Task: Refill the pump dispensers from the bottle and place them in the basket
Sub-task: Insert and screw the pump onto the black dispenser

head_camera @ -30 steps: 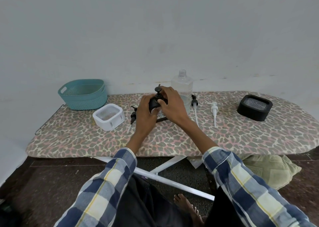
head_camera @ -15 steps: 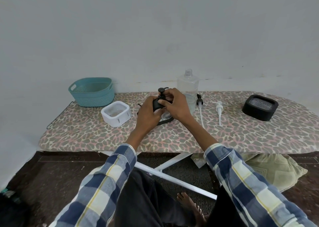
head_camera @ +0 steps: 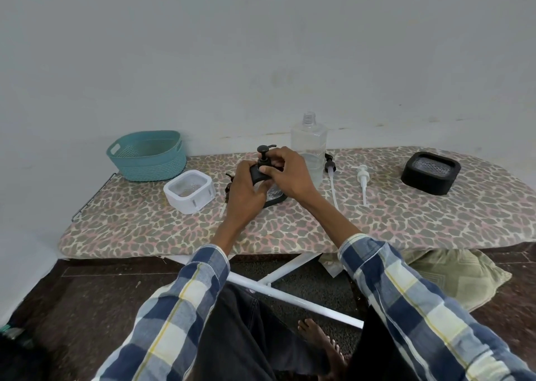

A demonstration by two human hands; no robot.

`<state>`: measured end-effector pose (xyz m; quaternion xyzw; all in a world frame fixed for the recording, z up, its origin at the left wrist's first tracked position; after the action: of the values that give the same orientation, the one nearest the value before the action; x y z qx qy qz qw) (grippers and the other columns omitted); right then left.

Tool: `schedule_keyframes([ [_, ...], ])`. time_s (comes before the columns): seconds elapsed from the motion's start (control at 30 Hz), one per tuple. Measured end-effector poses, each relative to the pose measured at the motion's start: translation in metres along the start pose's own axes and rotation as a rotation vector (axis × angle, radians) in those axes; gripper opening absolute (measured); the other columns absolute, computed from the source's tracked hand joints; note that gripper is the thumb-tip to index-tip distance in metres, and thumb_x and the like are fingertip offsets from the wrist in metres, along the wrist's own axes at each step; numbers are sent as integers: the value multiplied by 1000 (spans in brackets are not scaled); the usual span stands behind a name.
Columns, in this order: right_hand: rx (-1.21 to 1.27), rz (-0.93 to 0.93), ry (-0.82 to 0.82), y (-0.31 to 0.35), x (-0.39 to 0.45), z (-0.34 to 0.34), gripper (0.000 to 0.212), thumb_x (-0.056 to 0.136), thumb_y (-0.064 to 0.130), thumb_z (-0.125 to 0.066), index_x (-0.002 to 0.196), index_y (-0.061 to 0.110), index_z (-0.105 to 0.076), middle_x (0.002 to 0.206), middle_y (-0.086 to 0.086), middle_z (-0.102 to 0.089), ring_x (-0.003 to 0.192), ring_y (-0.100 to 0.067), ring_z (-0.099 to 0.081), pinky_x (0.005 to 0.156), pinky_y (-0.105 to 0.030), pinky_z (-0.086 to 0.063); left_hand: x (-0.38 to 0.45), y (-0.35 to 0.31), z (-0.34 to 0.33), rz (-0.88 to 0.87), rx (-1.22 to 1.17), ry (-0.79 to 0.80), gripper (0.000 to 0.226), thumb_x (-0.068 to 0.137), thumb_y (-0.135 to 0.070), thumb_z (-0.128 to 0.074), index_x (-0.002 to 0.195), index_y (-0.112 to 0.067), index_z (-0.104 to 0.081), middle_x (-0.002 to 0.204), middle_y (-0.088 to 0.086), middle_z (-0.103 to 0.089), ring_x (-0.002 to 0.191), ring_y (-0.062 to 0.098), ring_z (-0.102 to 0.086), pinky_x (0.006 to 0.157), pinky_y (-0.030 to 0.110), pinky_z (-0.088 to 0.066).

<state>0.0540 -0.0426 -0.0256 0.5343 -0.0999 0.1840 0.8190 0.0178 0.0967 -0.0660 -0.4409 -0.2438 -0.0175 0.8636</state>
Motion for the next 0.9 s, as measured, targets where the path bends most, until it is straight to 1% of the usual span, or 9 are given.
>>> schedule_keyframes([
  [0.13, 31, -3, -125, 1, -5, -1, 35, 85, 16, -87, 115, 7, -73, 105, 0, -72, 93, -8, -69, 88, -17, -57, -4, -1, 1, 9, 13, -46, 27, 94, -12, -67, 115, -17, -51, 103, -6, -60, 92, -7, -59, 73, 13, -45],
  [0.2, 32, -7, -70, 0, -3, 0, 36, 85, 17, -88, 115, 5, -70, 101, 4, -68, 89, -1, -64, 79, -5, -50, -2, 2, 0, 12, -12, -25, 31, 94, -18, -72, 118, -19, -52, 107, -3, -63, 97, -1, -63, 79, 21, -52],
  [0.27, 35, 1, 24, -5, 0, 2, 39, 88, 17, -86, 121, 4, -68, 101, 6, -64, 90, 1, -62, 77, -2, -47, 1, 6, -1, 31, -42, 15, 36, 94, -24, -77, 120, -23, -51, 112, 0, -65, 102, 14, -67, 84, 37, -58],
  [0.4, -56, 35, 113, -6, 5, 4, 40, 94, 17, -80, 130, 4, -69, 106, -1, -57, 96, -13, -62, 82, -7, -45, 4, 3, -2, 46, -69, 53, 39, 94, -22, -80, 121, -20, -51, 115, 2, -65, 103, 14, -66, 82, 28, -53],
  [0.53, -53, -7, 25, 0, 0, -1, 40, 92, 18, -82, 126, 3, -69, 117, -12, -65, 107, -24, -68, 97, -33, -56, 0, 2, -2, 31, -42, 13, 37, 95, -15, -76, 121, -17, -50, 114, 3, -64, 102, 13, -65, 80, 22, -51],
  [0.63, -18, -54, -124, 0, -8, 2, 29, 87, 19, -87, 108, 11, -68, 100, 3, -65, 88, -5, -64, 81, -16, -53, -5, -2, 0, 23, -20, -45, 32, 92, -8, -69, 115, -18, -49, 110, 3, -65, 99, 9, -64, 77, 20, -47],
  [0.7, 3, -64, -155, -1, -11, 2, 30, 84, 21, -90, 103, 15, -67, 90, 11, -61, 80, 2, -60, 74, -9, -48, -9, -4, 0, 4, -25, -79, 31, 92, -10, -67, 114, -20, -48, 110, 4, -65, 99, 15, -65, 79, 29, -52],
  [0.8, 42, -39, -47, -3, -6, 0, 41, 84, 24, -90, 116, 9, -70, 106, -1, -67, 95, -10, -66, 86, -21, -55, -9, -1, -1, 18, -41, -93, 33, 95, -16, -72, 116, -22, -48, 113, 4, -64, 101, 21, -66, 82, 37, -55],
  [0.9, 30, -27, 82, -7, -1, -1, 38, 91, 23, -84, 120, 7, -64, 115, -4, -67, 101, -13, -65, 79, -13, -49, -4, 3, -2, 43, -78, -44, 35, 97, -23, -75, 120, -19, -49, 116, 5, -62, 103, 20, -64, 83, 33, -54],
])
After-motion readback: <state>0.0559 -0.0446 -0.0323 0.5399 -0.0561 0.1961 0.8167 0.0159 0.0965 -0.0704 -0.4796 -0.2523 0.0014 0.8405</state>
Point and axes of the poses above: each hand's wrist, its own x-axis towards the middle knuckle, its own z-axis out of the back of the hand, y = z × x, the point moved 9 cm from there along x, towards the middle knuckle
